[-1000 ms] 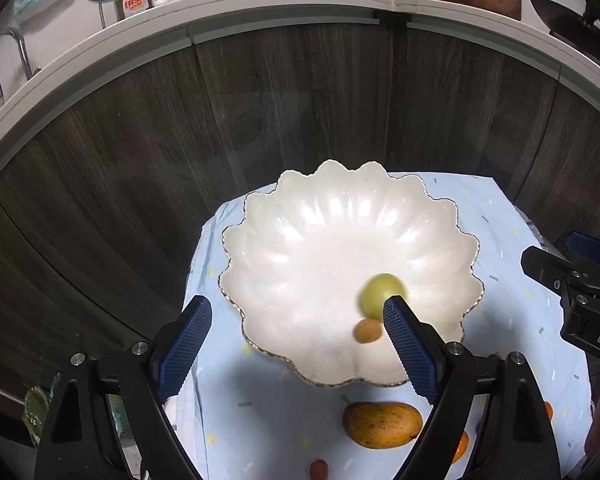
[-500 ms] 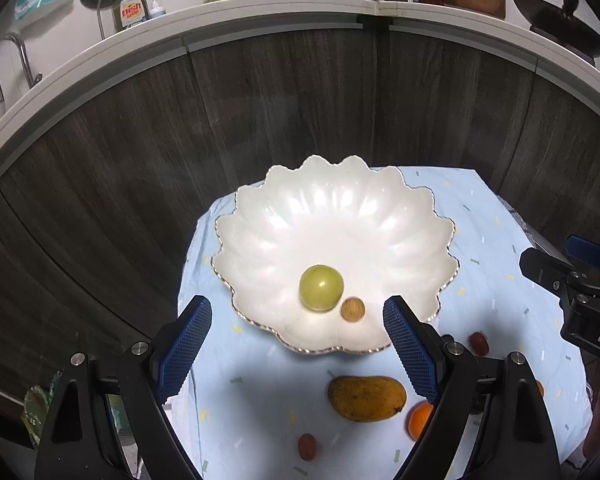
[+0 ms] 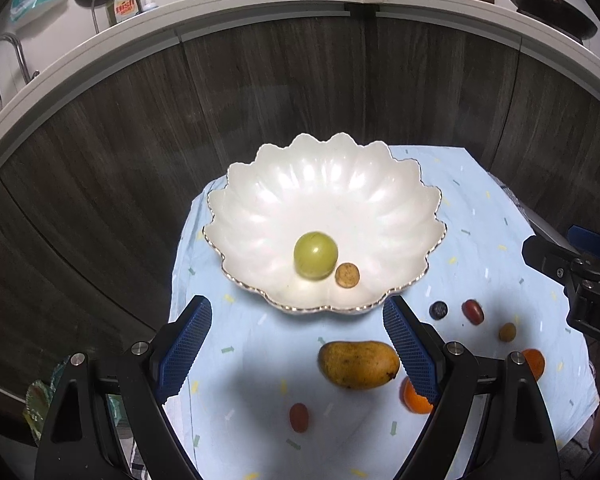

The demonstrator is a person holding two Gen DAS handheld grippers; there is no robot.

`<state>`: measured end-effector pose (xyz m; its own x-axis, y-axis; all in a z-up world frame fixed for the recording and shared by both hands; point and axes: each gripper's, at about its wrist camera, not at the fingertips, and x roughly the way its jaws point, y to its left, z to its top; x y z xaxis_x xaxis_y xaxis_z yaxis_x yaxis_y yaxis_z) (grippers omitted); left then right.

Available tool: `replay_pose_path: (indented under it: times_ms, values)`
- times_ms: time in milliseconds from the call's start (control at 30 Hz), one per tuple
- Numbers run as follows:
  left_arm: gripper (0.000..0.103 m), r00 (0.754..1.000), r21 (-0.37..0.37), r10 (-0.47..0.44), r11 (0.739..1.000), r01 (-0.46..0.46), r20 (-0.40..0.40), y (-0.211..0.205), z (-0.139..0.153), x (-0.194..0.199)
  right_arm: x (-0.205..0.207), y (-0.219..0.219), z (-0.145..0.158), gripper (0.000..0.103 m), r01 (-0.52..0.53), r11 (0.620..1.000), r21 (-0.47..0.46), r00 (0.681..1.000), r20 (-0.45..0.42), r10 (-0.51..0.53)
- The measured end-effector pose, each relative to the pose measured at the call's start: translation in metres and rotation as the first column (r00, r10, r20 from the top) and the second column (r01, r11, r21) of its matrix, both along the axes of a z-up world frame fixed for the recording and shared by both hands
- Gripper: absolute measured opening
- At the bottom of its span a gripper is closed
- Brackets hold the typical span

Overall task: Organize fruits
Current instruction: 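Withdraw both tools from the bowl toward the remaining fruits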

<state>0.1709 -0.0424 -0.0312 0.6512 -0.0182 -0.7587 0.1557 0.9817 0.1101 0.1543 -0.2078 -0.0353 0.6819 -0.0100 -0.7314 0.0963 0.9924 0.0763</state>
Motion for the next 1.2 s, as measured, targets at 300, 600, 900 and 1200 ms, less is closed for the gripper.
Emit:
replay_pose_path:
  times_ms: [300, 600, 900, 1200]
  values:
    - [0.088, 0.999, 0.003, 0.027, 1.000, -0.027, 0.024, 0.006, -0.007, -0.015, -0.012, 0.003, -0.012, 0.079, -0.002, 1.000, 0.005, 1.000, -0.021, 0.002]
    - [0.088, 0.999, 0.017, 0.027, 0.999, -0.027, 0.023, 0.009, -0.015, -0.025, -0.019, 0.005, -0.022, 0.079, -0.003, 1.000, 0.014, 0.999, -0.034, 0.004]
    - [0.088, 0.999, 0.007, 0.032, 0.999, -0.032, 0.025, 0.015, -0.024, -0.035, -0.025, 0.010, -0.032, 0.079, -0.003, 1.000, -0.004, 0.999, -0.044, 0.003]
    - [0.088, 0.999, 0.020, 0.030, 0.999, -0.030, 0.028, 0.021, -0.038, -0.046, -0.035, 0.014, -0.048, 0.079, 0.003, 1.000, -0.027, 0.999, -0.049, -0.004]
